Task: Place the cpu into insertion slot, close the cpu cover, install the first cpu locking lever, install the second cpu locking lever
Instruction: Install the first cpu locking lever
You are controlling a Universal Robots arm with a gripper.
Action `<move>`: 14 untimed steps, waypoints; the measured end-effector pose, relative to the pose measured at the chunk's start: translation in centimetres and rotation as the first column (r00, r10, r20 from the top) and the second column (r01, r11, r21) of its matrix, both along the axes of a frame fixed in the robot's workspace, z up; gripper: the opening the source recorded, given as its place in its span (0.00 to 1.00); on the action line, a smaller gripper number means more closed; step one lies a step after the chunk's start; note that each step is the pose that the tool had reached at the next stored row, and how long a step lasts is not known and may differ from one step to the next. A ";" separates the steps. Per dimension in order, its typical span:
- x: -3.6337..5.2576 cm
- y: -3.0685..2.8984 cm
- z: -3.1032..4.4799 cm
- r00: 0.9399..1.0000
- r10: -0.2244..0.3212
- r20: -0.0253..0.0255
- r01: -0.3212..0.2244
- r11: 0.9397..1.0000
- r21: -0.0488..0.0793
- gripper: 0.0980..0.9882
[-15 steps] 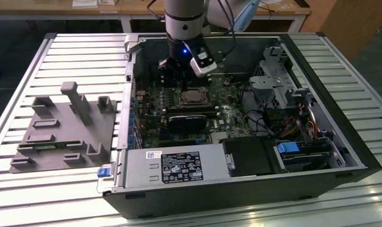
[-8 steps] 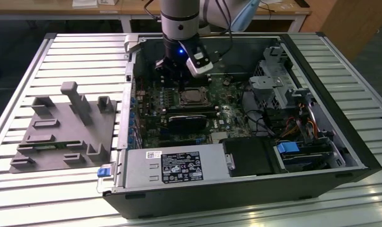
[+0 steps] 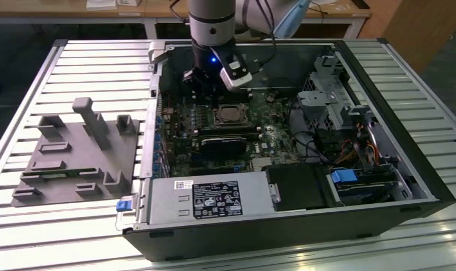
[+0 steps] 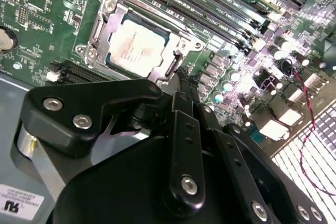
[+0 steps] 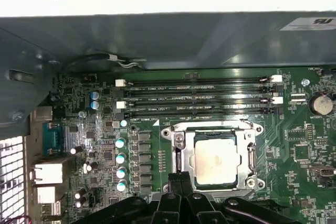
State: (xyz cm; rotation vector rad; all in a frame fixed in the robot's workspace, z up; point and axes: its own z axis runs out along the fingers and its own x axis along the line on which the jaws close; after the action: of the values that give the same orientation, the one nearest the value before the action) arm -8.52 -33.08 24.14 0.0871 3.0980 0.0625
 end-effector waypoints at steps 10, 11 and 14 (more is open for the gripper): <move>0.00 0.00 1.78 1.000 0.000 0.000 0.000 1.000 0.000 0.01; 0.00 0.00 1.84 1.000 0.000 0.000 0.000 1.000 0.000 0.01; -0.04 0.00 1.84 1.000 0.000 0.000 0.000 1.000 0.000 0.01</move>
State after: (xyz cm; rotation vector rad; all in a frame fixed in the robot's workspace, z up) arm -8.56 -33.07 25.98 0.0873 3.0977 0.0627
